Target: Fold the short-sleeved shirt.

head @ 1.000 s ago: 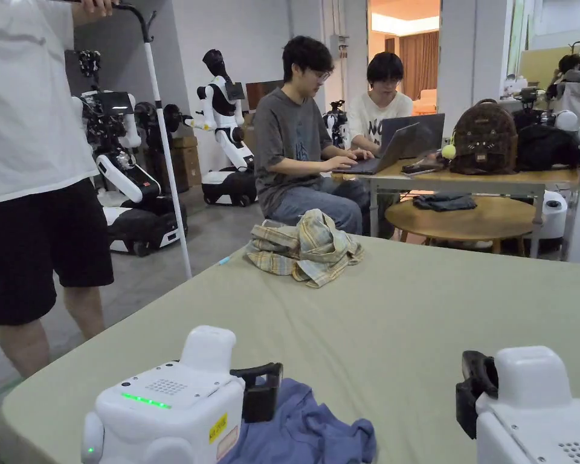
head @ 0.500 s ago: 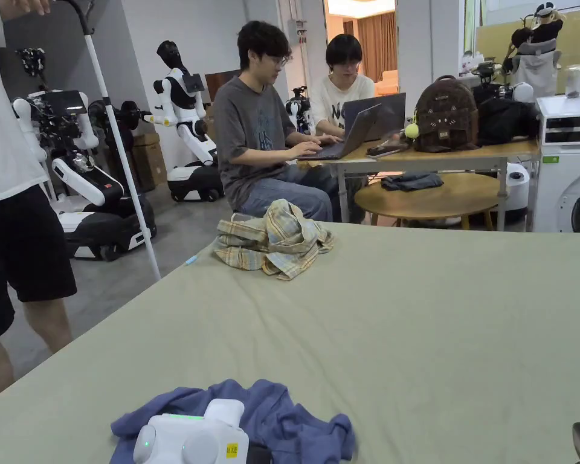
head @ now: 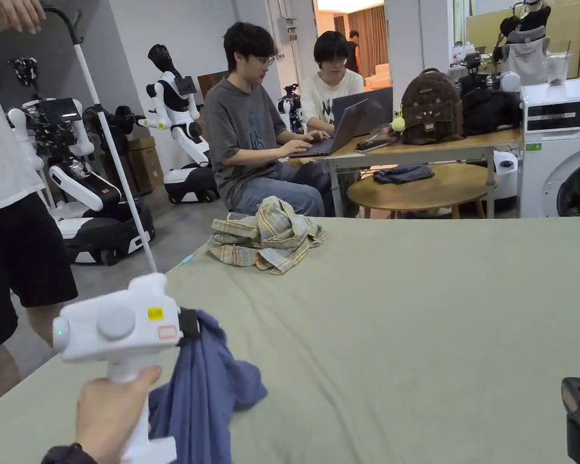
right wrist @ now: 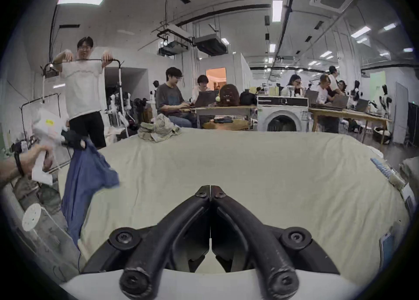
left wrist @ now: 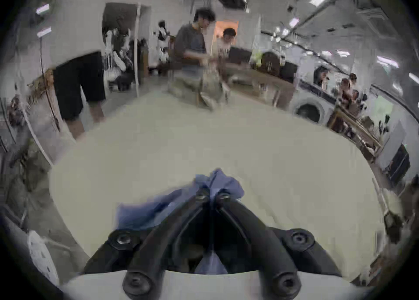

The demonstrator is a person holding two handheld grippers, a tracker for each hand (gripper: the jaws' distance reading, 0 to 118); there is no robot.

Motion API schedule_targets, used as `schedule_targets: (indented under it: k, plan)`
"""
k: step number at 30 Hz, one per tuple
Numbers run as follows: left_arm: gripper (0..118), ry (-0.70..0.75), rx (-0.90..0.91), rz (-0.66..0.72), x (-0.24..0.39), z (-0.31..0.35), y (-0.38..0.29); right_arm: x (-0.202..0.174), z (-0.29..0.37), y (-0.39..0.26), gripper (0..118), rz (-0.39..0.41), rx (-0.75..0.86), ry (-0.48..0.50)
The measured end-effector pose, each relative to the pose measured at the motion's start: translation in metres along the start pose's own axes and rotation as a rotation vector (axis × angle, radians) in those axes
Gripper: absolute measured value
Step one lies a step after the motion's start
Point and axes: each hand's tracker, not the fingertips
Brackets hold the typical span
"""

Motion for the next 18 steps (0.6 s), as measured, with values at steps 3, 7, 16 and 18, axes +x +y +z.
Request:
schedule_targets:
  k: [3, 7, 16, 18]
  plan:
    - [0, 0.033, 0.143, -0.040, -0.001, 0.028, 0.076, 0.004, 0.006, 0.007, 0, 0.005, 0.020, -0.008]
    - [0, 0.072, 0.274, -0.214, 0.045, 0.076, 0.159, 0.017, 0.014, 0.014, 0, -0.007, 0.041, -0.037]
    - [0, -0.256, 0.143, -0.312, 0.198, 0.017, 0.112, 0.061, 0.043, 0.013, 0, -0.091, 0.054, -0.128]
    - [0, -0.380, 0.065, -0.294, 0.238, -0.011, 0.056, 0.074, 0.053, 0.011, 0, -0.099, 0.055, -0.165]
